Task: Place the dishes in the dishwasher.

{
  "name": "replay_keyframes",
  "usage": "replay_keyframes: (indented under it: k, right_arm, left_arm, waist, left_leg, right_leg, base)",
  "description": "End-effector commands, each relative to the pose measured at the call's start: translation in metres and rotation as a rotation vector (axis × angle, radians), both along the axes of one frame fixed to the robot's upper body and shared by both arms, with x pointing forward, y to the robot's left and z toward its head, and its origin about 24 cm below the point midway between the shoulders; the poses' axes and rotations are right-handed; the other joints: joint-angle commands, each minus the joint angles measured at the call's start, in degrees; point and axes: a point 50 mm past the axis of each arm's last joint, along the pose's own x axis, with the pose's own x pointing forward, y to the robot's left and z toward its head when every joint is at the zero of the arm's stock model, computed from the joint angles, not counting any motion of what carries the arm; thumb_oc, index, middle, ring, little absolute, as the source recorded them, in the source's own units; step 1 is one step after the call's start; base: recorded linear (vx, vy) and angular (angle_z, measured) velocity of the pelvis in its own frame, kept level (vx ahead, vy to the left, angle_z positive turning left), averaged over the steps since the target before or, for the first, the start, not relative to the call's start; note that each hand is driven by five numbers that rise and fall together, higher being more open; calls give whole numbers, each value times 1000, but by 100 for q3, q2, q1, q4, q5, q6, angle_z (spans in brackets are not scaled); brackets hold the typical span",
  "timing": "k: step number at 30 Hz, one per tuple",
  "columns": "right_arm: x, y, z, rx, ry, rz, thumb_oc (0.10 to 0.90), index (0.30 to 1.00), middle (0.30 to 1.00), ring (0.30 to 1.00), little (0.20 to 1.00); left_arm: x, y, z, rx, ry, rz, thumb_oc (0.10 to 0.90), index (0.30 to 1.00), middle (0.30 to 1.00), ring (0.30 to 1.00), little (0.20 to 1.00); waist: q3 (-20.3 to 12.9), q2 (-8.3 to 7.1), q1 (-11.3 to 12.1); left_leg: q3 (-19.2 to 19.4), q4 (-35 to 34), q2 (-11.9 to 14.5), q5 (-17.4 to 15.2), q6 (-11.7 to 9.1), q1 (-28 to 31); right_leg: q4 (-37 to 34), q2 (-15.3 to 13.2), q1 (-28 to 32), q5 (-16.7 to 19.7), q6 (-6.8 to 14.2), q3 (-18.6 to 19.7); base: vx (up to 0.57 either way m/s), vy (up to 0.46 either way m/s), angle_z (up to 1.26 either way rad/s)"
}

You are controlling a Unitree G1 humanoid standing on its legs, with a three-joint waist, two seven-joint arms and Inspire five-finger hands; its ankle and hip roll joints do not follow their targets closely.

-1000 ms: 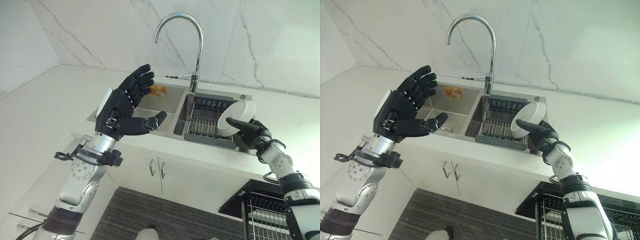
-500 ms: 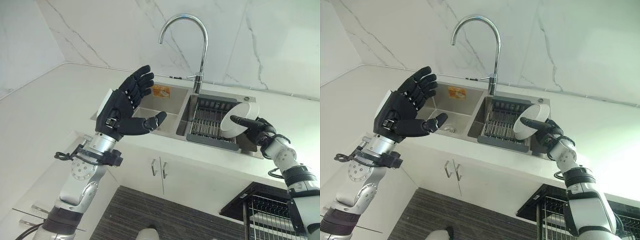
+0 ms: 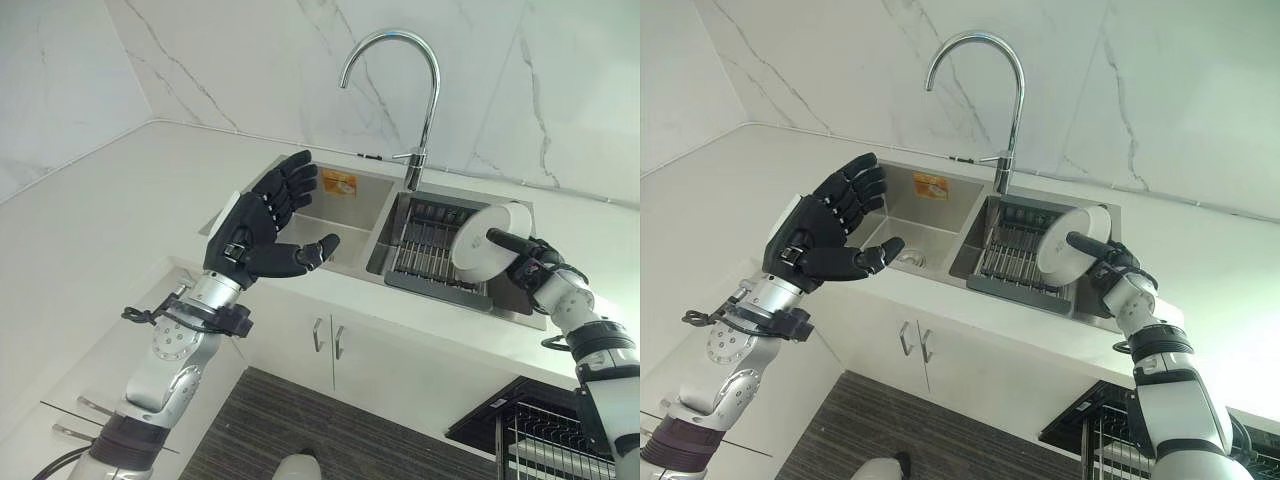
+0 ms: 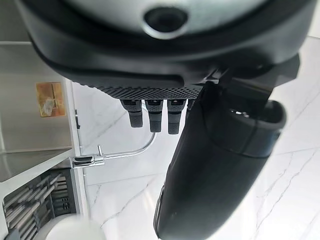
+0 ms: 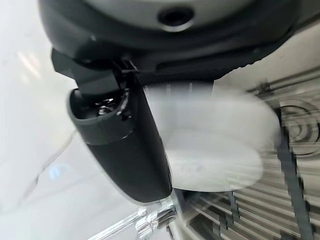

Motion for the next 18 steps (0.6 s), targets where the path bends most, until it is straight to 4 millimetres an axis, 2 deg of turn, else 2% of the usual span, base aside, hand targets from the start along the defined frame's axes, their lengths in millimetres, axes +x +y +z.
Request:
replay_keyframes:
  k: [1, 4, 8, 14, 18]
  right_arm:
    - [23, 5, 71, -63, -235, 25, 400, 300, 300, 300, 300]
    - [22, 4, 66, -117, -208, 18, 400, 300, 300, 300, 300]
    - [22, 10, 71, -169, -273, 23, 400, 300, 300, 300, 300]
    - [15, 10, 92, -210, -438, 35, 400, 300, 300, 300, 300]
    - [2, 22, 110, -199, -624, 80, 400, 300, 300, 300, 300]
  left_arm:
    - [-2, -4, 45, -49, -198, -53, 800, 900, 900, 900, 900]
    - [-2, -6, 43, -50, -195, -59, 800, 900, 900, 900, 900]
    - [-2, -5, 44, -47, -205, -68, 800, 900, 900, 900, 900]
    - [-6, -3, 42, -54, -200, -83, 800, 900, 900, 900, 900]
    - [-10, 2, 39, -50, -196, -82, 800, 900, 900, 900, 900]
  waist:
    - [-387, -141, 74]
    - [-368, -145, 79]
    - [-351, -135, 30]
    - [-380, -120, -87]
    - [-398, -91, -220]
  left_leg:
    - [-155, 550, -80, -1260, -67, 16]
    - [-157, 550, -78, -1257, -63, 17]
    - [-148, 550, -79, -1265, -48, 34]
    - [-96, 550, -47, -1291, -47, 69]
    - [-50, 550, -12, -1310, -43, 92]
  right_leg:
    - [-565, 137, 494, -553, 302, 40]
    - [-565, 126, 487, -542, 303, 28]
    - [-565, 131, 469, -525, 301, 56]
    - [-565, 150, 437, -534, 299, 121]
    - [-565, 188, 414, -550, 292, 196]
  base:
    - [15, 5, 4]
    - [4, 1, 1]
    - [-4, -18, 1]
    - [-11, -47, -3]
    - [-25, -71, -10]
